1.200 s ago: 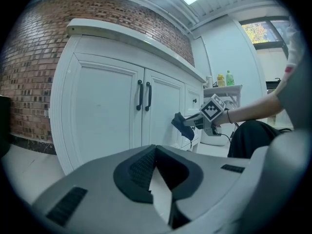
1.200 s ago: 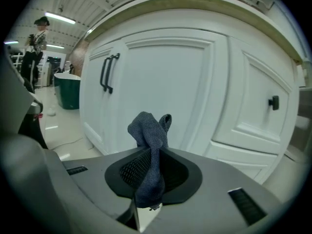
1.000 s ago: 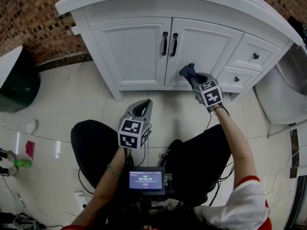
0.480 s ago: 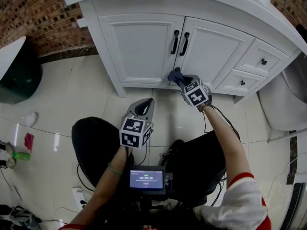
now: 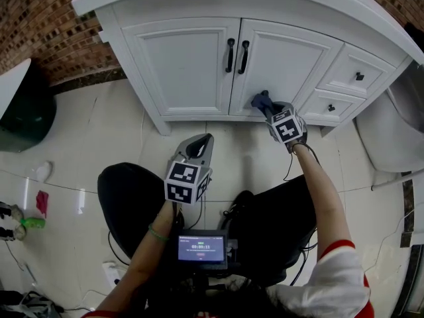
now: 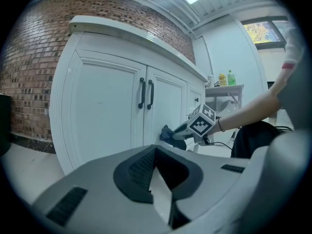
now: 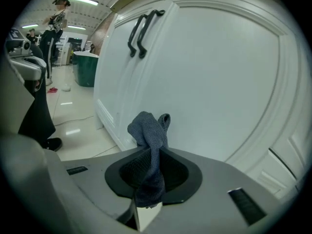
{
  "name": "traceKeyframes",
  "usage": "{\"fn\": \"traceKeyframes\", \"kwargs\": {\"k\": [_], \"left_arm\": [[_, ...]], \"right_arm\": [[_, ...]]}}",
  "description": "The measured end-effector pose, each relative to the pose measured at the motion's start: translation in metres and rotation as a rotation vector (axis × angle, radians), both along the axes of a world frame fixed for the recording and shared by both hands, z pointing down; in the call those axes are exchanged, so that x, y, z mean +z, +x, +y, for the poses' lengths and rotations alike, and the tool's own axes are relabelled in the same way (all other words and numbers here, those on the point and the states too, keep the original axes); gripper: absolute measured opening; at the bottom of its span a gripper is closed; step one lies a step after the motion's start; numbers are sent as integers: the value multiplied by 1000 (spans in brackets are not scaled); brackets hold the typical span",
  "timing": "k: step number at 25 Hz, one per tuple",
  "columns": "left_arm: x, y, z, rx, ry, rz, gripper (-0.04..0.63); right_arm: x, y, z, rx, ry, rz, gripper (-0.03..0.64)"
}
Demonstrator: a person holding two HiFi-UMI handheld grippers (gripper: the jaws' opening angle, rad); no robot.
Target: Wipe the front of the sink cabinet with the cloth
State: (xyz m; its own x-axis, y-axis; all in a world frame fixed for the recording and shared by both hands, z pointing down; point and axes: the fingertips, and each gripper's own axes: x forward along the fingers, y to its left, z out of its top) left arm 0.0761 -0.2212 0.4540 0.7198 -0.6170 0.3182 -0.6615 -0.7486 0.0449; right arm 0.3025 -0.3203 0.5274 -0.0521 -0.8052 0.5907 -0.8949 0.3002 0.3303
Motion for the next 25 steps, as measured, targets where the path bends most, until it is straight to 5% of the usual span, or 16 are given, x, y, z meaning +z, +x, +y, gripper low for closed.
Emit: {"fn": "traceKeyframes", "kwargs": {"k": [10, 17, 21, 25], "left_arm": [[-29, 40, 5, 69, 62, -3, 20], [-46, 68, 11, 128, 107, 6, 20], [-45, 71, 9, 136, 113, -5, 20], [-39, 61, -2, 118, 95, -27, 20]], "right_arm": [[13, 132, 35, 351, 11, -102, 61], [24, 174, 55, 489, 14, -177, 60], [33, 169, 60, 481, -9, -209, 61], [38, 121, 51, 308, -51, -288, 60]]}}
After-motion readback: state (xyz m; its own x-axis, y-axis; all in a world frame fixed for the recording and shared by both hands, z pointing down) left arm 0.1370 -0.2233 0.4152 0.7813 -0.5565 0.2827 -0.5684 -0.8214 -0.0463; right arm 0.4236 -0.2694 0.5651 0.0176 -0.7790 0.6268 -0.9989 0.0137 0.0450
